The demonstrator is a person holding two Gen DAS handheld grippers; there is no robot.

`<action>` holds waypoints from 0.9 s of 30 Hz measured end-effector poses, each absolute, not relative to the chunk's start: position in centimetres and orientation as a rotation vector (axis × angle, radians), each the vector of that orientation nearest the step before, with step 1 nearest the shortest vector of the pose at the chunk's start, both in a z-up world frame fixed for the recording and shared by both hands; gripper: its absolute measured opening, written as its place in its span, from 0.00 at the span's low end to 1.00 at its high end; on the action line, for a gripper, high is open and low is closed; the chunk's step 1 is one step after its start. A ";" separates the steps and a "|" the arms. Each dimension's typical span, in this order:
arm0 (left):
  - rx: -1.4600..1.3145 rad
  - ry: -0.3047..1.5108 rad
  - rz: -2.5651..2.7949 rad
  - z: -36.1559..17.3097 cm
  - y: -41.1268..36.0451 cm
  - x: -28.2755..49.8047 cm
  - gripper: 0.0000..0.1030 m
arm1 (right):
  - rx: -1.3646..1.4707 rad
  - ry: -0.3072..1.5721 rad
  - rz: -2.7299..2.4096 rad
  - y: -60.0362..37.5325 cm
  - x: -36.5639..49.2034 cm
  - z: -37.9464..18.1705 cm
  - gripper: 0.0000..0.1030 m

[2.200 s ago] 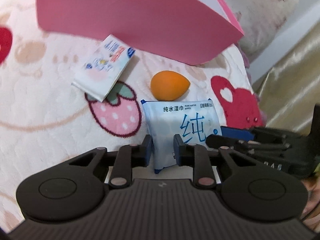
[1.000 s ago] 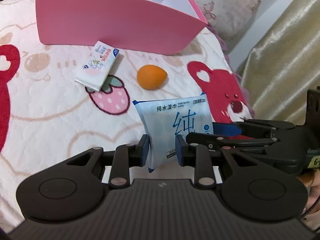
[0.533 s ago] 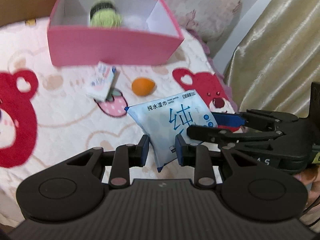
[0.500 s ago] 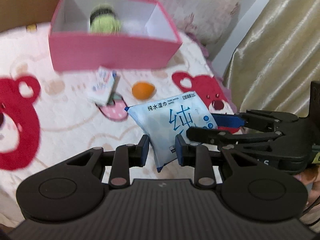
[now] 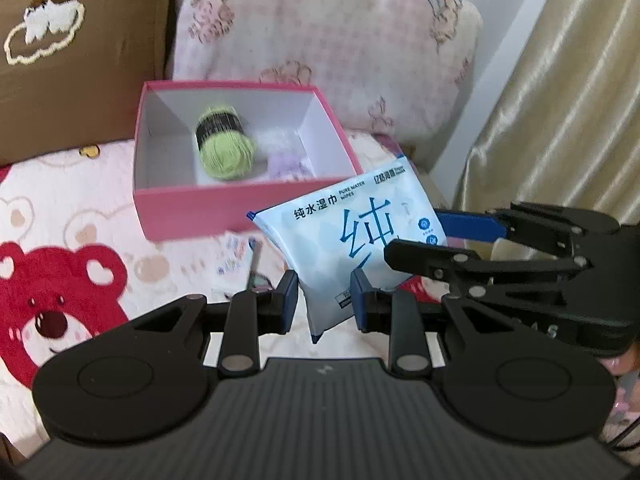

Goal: Organize objects
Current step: 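Lift the wipes pack with the left gripper and carry it over the pink box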

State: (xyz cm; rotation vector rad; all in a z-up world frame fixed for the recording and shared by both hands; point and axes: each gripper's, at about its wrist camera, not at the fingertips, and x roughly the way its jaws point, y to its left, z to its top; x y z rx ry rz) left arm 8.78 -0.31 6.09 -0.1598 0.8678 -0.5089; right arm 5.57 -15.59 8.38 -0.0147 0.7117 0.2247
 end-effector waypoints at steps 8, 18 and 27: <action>-0.204 0.783 -0.445 8.8 1.1 13.0 0.25 | 0.014 0.683 0.250 -16.6 9.3 10.1 0.35; -0.264 0.786 -0.386 6.6 0.8 20.7 0.25 | 0.064 0.701 0.249 -18.0 17.3 8.2 0.32; -0.225 0.846 -0.352 1.4 -0.1 26.7 0.25 | 0.146 0.790 0.231 -18.6 23.8 2.1 0.32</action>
